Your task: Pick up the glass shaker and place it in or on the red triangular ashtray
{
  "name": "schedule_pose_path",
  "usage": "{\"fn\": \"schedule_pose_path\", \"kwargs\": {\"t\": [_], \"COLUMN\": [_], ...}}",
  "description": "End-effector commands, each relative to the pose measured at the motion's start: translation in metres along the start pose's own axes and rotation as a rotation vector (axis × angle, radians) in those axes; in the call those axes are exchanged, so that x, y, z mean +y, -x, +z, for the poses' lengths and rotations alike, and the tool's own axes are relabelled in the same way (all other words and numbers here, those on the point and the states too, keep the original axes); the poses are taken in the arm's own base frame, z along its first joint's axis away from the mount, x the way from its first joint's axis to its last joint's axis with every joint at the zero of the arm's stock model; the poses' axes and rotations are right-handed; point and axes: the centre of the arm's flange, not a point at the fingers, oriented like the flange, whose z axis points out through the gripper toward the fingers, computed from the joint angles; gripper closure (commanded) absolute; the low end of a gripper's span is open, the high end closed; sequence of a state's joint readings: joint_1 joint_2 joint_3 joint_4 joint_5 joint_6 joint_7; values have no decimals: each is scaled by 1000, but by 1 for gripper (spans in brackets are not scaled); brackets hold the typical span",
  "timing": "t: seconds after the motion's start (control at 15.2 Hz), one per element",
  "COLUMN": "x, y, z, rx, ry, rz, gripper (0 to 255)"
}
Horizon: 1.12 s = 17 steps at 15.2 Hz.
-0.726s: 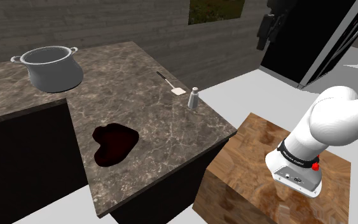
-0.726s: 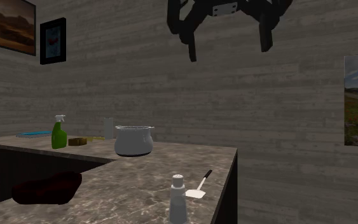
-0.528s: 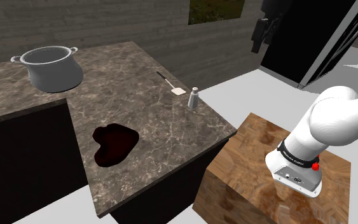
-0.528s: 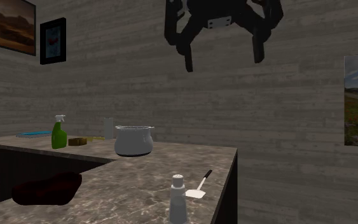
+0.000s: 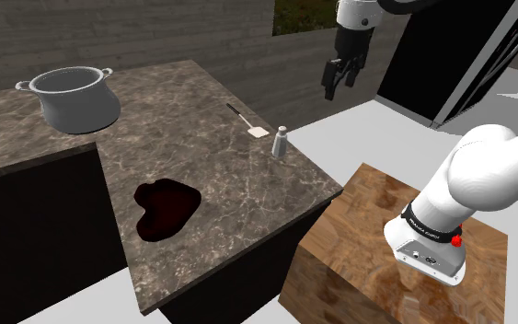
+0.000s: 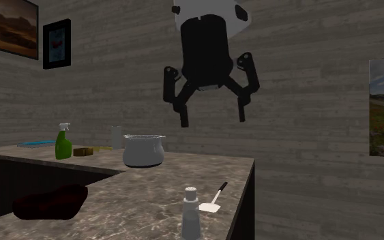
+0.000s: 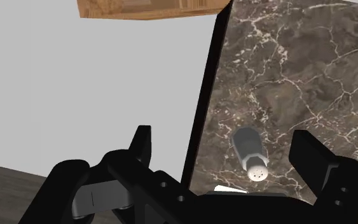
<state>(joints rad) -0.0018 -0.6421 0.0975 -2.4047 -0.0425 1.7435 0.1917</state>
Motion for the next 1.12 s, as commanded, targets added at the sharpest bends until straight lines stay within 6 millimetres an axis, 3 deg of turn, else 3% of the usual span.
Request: {"fn": "schedule_pose_path", "kwargs": {"t": [0.0, 0.86, 1.06], "x": [-13, -88, -88], "y": [-14, -117, -118], "z": [18, 131, 141], "rx": [7, 37, 37], "ry": [2, 18, 18], "rz": [14, 100, 100], "gripper": [0, 0, 0]}}
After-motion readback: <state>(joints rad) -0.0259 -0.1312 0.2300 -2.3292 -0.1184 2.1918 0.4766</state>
